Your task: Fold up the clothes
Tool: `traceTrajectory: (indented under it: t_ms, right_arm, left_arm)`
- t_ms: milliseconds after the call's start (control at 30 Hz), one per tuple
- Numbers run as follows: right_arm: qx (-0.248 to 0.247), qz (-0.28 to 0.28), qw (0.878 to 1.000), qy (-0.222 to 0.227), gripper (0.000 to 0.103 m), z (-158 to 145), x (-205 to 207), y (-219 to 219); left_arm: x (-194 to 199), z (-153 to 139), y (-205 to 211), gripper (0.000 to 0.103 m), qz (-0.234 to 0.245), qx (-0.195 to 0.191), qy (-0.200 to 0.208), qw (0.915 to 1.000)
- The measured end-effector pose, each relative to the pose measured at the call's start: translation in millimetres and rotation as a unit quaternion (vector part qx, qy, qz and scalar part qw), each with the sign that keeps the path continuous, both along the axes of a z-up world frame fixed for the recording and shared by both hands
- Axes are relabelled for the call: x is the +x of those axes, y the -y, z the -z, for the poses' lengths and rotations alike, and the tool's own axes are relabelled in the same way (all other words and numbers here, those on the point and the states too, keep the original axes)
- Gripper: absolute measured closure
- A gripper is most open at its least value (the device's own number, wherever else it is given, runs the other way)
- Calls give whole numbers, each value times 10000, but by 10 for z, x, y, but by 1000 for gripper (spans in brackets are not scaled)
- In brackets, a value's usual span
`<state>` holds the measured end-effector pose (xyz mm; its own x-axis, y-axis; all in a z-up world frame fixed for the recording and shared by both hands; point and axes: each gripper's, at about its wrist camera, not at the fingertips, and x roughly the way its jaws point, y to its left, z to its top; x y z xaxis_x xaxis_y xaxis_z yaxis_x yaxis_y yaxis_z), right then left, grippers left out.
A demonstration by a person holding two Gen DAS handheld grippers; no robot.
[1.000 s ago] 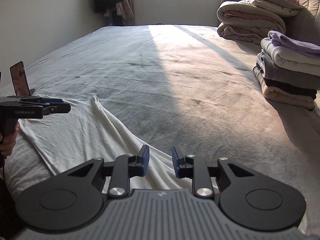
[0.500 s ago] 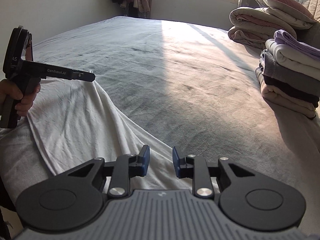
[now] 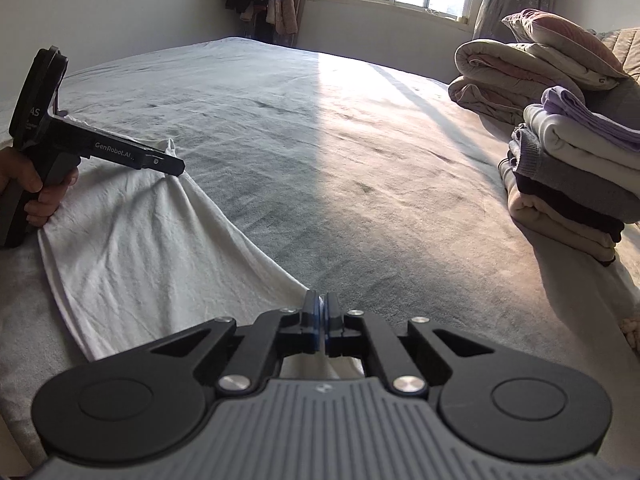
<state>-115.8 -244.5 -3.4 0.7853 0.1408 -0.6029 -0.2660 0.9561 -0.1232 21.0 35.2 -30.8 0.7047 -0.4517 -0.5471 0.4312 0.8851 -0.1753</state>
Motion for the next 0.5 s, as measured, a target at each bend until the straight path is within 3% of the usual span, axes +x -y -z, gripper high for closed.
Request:
traceTrajectory:
  t_ms: [267, 333, 500]
  right_arm:
    - [-195, 144, 9995, -223, 98, 164, 99, -73]
    - [-53, 218, 9995, -222, 88, 118, 81, -31]
    - [532, 582, 9967, -195, 82, -43, -72, 288]
  left_arm:
    - [-36, -10, 88, 42, 89, 251, 83, 9996]
    - [-61, -26, 125, 42, 79, 380, 150, 9991]
    - [-153, -119, 191, 43, 262, 405, 145, 9987]
